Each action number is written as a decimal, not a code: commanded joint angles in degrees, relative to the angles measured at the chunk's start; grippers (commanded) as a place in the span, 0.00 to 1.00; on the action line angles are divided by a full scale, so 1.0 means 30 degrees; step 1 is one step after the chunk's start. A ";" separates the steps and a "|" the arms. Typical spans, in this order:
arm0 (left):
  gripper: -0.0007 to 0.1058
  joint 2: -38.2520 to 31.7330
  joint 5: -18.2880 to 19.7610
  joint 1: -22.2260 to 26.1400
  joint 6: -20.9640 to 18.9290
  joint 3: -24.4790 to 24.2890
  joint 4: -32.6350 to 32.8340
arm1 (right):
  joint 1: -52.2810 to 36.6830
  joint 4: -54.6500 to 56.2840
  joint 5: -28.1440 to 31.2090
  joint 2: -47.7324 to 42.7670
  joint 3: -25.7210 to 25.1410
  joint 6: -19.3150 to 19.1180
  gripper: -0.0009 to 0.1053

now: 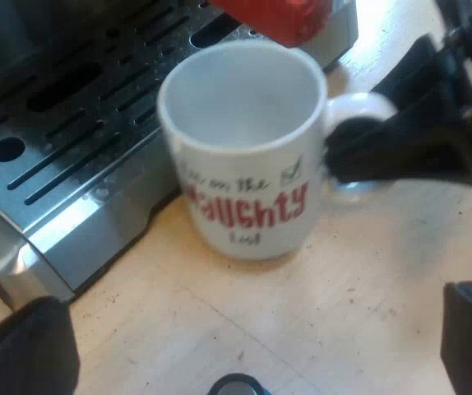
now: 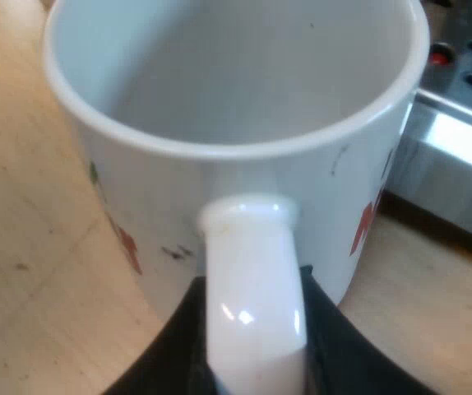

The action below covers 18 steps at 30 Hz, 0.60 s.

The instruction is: Place mug into machine

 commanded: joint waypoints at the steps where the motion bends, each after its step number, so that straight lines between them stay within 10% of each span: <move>1: 0.86 -0.0046 -0.0035 -0.0108 -0.0183 -0.0359 -0.0211 | -0.0075 0.0651 0.0947 -0.1366 -0.0145 -0.0297 0.01; 18: 0.86 -0.0046 0.0143 -0.0108 -0.0506 -0.0769 -0.1037 | -0.0075 0.3840 0.2678 -0.5195 -0.0145 -0.1069 0.01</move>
